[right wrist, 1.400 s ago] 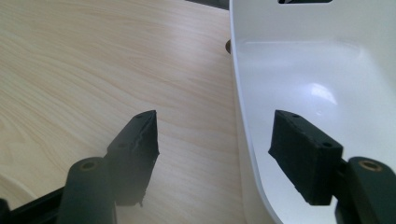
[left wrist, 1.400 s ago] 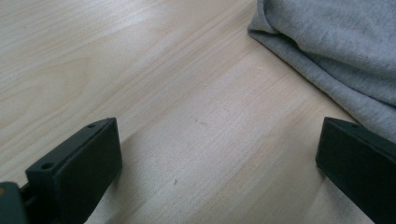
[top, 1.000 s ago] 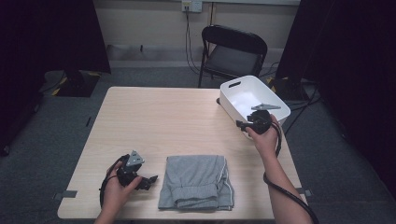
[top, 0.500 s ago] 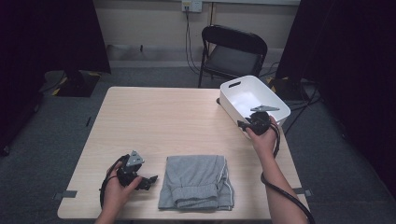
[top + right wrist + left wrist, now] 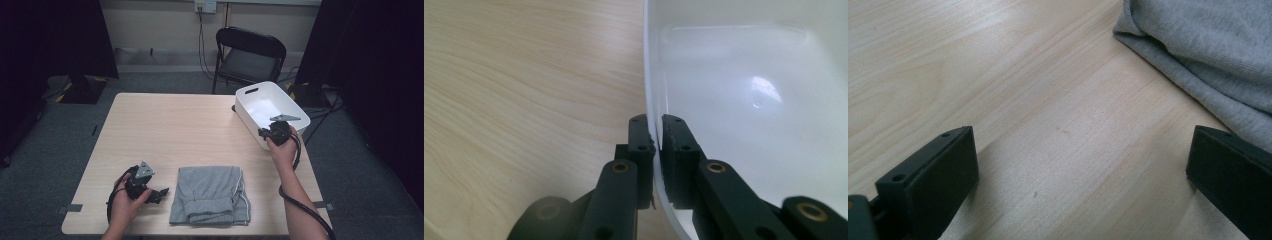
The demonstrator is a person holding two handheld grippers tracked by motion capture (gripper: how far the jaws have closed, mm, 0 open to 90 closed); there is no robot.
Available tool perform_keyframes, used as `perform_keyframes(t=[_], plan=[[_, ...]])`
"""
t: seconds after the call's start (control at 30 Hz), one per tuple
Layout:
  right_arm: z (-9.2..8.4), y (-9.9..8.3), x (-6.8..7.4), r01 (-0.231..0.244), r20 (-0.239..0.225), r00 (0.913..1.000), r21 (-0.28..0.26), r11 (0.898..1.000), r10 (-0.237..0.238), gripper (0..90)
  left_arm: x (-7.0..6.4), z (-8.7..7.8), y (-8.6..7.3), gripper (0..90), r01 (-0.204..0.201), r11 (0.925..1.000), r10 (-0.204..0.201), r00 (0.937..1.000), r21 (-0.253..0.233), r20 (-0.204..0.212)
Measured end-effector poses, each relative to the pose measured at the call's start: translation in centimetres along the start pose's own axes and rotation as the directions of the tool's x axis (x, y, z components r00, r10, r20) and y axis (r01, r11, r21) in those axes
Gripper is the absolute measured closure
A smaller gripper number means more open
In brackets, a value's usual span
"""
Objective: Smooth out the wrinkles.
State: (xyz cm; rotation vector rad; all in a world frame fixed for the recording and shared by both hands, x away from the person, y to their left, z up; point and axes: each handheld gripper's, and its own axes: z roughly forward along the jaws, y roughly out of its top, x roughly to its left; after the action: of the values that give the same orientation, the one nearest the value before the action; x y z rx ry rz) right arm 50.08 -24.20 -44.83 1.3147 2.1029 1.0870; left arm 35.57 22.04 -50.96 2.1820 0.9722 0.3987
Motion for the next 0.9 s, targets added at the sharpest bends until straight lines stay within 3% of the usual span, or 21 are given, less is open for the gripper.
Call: perform_keyframes(t=[0.1, 0.43, 0.9], plan=[[0.0, 0.0, 0.1, 0.024, -0.006, 0.9997, -0.002, 1.0, -0.024, 84.3, 0.0, 0.0, 0.0, 0.0, 0.0, 1.0, 0.0, 1.0, 0.0, 0.001], [-0.1, -0.4, 0.8, 0.03, -0.043, 0.9986, -0.017, 0.999, -0.031, 83.8, 0.0, 0.0, 0.0, 0.0, 0.002, 1.0, -0.002, 1.0, 0.0, -0.001], [-0.2, -0.7, 3.5, 0.089, -0.119, 0.9887, -0.027, 0.996, -0.091, 83.7, 0.0, 0.0, 0.0, 0.0, 0.001, 1.0, -0.001, 1.0, 0.001, -0.001]])
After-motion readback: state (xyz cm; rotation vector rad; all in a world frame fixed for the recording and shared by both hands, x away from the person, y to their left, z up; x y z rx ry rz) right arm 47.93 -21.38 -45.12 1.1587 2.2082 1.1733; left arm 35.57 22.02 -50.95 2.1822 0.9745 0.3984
